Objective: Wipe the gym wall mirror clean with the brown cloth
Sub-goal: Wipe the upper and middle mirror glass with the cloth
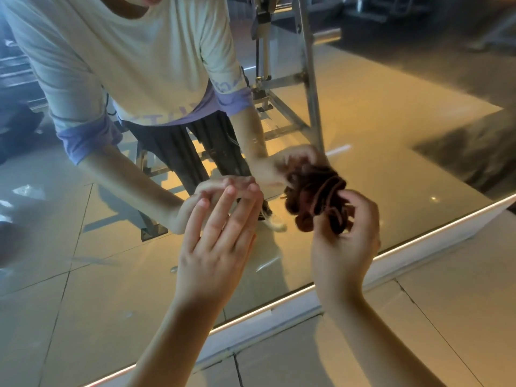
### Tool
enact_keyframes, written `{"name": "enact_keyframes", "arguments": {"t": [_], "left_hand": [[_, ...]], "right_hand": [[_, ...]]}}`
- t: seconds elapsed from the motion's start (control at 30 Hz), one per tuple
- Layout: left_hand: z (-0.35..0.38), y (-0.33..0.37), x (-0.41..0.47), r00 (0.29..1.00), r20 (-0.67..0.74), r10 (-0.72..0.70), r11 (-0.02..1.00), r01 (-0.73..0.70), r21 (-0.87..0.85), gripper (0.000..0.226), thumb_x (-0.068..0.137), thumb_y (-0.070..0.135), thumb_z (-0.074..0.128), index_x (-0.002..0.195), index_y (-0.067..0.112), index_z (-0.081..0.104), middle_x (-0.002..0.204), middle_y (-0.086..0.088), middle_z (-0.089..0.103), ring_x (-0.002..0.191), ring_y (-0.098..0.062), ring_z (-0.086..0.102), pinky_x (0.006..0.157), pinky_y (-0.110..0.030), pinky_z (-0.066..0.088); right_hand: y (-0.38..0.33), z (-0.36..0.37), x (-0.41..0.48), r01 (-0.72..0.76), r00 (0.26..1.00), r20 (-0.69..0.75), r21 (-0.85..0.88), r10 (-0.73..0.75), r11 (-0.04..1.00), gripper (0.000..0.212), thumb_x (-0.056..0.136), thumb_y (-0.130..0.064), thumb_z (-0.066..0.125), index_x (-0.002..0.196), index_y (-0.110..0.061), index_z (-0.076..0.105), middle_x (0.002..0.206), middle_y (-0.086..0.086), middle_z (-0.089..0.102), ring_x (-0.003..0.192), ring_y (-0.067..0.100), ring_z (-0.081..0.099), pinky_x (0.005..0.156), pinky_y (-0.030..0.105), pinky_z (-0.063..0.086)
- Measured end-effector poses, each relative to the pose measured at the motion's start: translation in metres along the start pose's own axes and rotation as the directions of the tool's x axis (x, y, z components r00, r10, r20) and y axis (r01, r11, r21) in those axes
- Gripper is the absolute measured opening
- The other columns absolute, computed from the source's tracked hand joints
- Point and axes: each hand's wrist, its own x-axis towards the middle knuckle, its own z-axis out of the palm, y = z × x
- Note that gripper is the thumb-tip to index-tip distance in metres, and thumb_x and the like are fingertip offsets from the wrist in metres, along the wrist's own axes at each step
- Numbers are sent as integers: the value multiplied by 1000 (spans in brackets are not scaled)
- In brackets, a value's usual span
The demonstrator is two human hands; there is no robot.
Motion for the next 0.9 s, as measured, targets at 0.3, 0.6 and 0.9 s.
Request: {"name": "enact_keyframes", "arguments": {"t": [0.3,0.6,0.9], "left_hand": [[2,2,-3,1000,6,-10,1000,10,16,71,90,18,74,151,9,38,159,-4,25,154,-19,11,122,-41,18],[0,3,-1,1000,19,-4,1000,4,7,74,85,16,79,148,9,42,157,-6,32,148,-22,24,121,-41,20],[-9,-5,4,999,37,-30,1000,30,-9,80,87,18,78,153,6,34,160,-6,21,146,-23,24,121,-41,19]], "right_hand": [[-9,2,-11,34,994,102,-1,-34,999,41,71,18,67,107,-1,61,108,7,58,98,11,56,81,8,47],[-8,3,-15,30,994,103,-12,-29,999,40,74,12,64,111,-4,58,112,2,54,100,23,60,81,10,49],[-5,-1,7,-34,999,0,11,34,999,40,80,12,64,116,-3,56,118,8,55,109,25,59,85,10,47]]}}
